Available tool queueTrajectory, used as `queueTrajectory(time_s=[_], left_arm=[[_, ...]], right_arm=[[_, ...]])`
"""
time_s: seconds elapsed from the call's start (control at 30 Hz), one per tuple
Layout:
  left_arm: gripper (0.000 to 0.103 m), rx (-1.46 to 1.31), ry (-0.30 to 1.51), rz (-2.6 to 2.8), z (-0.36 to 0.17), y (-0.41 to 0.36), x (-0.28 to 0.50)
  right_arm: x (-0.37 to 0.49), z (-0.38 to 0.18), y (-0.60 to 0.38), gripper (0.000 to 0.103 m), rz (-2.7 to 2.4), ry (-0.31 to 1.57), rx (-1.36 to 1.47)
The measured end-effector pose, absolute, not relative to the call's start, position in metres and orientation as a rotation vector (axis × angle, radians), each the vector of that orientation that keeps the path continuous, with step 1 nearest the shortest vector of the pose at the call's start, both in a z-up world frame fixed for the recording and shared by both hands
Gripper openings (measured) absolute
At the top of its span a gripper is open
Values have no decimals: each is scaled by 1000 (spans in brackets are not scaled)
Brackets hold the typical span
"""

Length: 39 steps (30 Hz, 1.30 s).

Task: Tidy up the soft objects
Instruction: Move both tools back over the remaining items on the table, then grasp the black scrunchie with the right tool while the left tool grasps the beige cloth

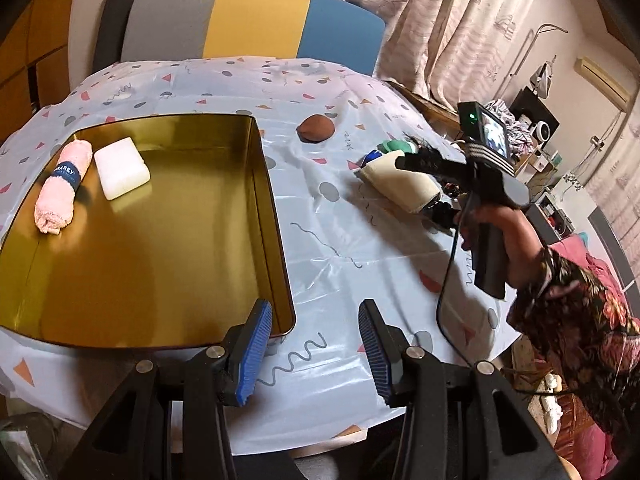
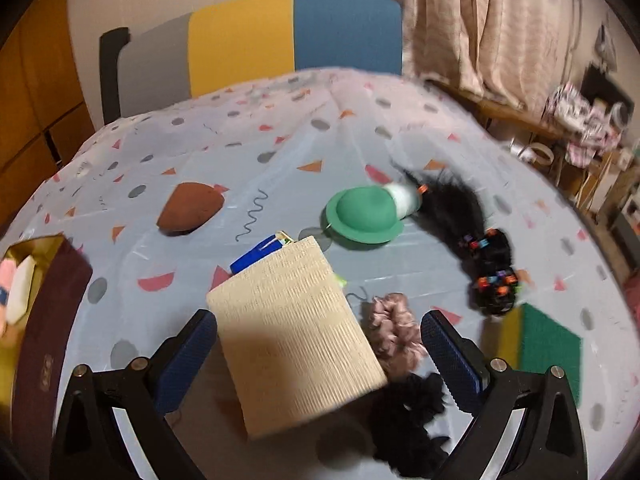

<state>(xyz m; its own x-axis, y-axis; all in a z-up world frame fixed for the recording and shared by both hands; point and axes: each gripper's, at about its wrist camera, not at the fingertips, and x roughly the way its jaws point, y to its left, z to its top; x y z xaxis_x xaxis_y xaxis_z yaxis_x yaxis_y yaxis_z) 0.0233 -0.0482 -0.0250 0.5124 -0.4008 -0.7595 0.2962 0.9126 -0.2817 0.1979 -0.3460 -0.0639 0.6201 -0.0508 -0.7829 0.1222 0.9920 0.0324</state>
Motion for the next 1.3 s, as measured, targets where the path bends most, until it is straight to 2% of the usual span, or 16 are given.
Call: queueTrajectory(time_s=[0.1, 0.3, 0.53, 0.67, 0.93, 0.97, 1.0, 1.1, 1.3], left_arm=[[46, -123, 942, -409, -25, -49, 24], [46, -148, 940, -382, -22, -50, 34], [46, -163, 957, -378, -23, -57, 42], [46, -165, 967, -394, -23, -67, 44], [46, -118, 957, -429, -13, -90, 44], [46, -117, 958, -431, -12, -93, 45], [46, -116, 958, -433, -11, -95, 47], [46, -104, 959, -437, -9, -107, 53], [46, -77, 986, -447, -8, -137, 77]], right_arm=[[193, -73, -338, 103, -41, 934, 150], [123, -81, -307, 103, 187, 928, 326], [77, -64, -356, 103, -82, 763, 246], [93, -64, -390, 101, -204, 790, 202], [130, -105, -399, 79, -186, 906, 196], [130, -106, -398, 70, -192, 901, 180], [129, -104, -397, 54, -182, 893, 178], [125, -104, -399, 37, -192, 886, 172], [113, -103, -406, 24, -194, 839, 234]])
